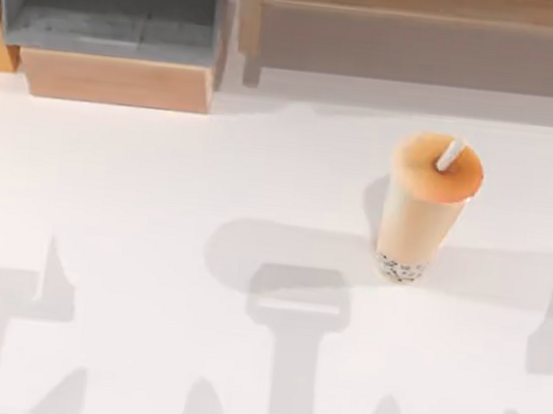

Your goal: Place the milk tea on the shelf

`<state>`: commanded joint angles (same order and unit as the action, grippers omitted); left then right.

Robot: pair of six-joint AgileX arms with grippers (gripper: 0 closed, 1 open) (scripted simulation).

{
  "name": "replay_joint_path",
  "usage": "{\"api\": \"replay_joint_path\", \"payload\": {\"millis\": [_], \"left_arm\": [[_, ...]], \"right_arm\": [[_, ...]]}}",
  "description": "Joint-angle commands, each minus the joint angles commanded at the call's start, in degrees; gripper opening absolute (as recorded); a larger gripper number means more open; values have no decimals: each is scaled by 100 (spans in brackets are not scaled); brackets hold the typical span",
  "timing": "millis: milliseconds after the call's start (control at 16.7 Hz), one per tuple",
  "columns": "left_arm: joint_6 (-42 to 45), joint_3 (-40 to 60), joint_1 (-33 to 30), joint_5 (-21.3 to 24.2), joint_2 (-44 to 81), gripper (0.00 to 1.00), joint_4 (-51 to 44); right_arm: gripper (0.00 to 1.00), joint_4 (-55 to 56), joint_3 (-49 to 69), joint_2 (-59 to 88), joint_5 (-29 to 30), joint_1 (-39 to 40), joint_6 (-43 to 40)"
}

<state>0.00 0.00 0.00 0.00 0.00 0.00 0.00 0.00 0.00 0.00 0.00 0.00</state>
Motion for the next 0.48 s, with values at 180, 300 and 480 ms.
{"api": "replay_joint_path", "payload": {"millis": [180, 300, 480], "left_arm": [[0, 0, 0, 0, 0, 100, 0], [0, 0, 0, 0, 0, 100, 0], [0, 0, 0, 0, 0, 100, 0]], "right_arm": [[100, 52, 15, 45, 30, 27, 4], [100, 316, 83, 287, 184, 172, 23], [100, 1039, 242, 1037, 616, 606, 80]]}}
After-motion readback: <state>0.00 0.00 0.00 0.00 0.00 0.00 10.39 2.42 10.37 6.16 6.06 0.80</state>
